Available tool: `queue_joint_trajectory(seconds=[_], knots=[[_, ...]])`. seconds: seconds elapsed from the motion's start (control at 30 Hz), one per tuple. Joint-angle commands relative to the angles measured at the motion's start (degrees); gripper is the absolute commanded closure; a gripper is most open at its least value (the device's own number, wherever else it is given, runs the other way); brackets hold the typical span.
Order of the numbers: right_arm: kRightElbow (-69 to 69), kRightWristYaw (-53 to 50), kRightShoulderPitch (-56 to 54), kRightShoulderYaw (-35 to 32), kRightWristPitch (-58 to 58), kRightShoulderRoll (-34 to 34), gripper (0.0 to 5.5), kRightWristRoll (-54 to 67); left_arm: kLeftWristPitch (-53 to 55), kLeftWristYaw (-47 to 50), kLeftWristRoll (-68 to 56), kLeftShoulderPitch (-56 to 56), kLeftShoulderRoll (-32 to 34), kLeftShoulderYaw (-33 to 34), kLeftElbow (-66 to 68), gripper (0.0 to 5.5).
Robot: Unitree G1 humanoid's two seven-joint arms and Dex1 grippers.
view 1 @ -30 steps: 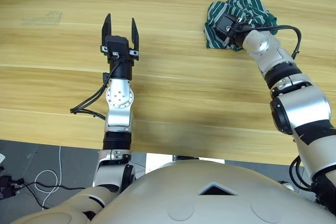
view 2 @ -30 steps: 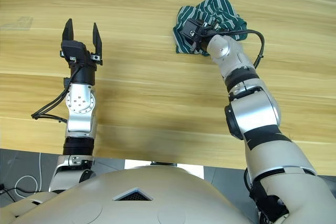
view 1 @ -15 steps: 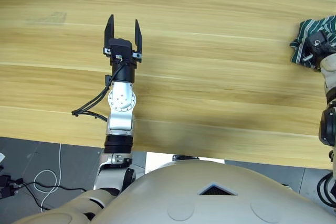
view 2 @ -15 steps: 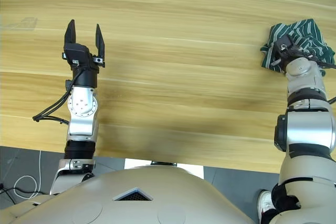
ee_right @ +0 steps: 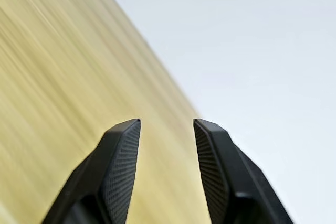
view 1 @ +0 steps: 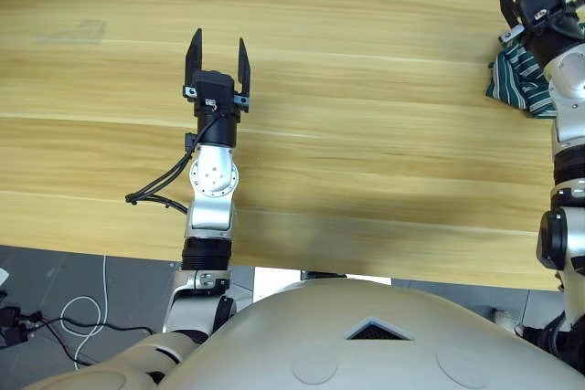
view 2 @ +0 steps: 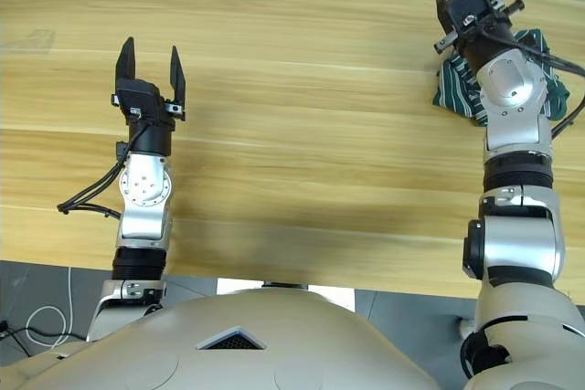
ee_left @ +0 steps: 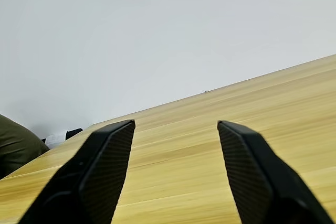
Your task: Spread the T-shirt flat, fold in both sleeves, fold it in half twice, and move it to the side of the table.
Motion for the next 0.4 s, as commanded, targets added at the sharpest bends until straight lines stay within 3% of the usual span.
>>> queue_joint_trajectory(seconds=[0.03, 0.1, 0.23, 0.33, 0.4], knots=[[-17.20, 3.36, 7.30, 0.42, 7.51, -4.72, 3.63, -5.17, 0.43, -0.02, -0.37, 0.60, 0.08, 0.16, -0.66, 2.56], [-22.25, 3.04, 9.19, -0.31, 8.47, -1.81, 3.63, -2.16, 0.23, 0.04, -0.28, 0.69, 0.07, 0.13, -0.97, 2.56], [-17.88, -2.57, 10.89, -2.94, -3.90, 20.93, 3.63, 18.52, -1.47, 1.36, 0.15, 0.45, -0.76, 0.14, -3.12, 2.56], [-10.60, -6.04, 13.09, -4.37, -12.47, 31.20, 3.63, 22.84, -2.66, 1.18, 0.86, -0.09, -1.25, -1.29, -3.35, 2.56], [-6.83, -10.38, 14.10, -4.84, -17.41, 33.60, 3.63, 19.09, -3.01, 0.41, 0.10, -0.58, -1.24, -1.66, -2.90, 2.56]])
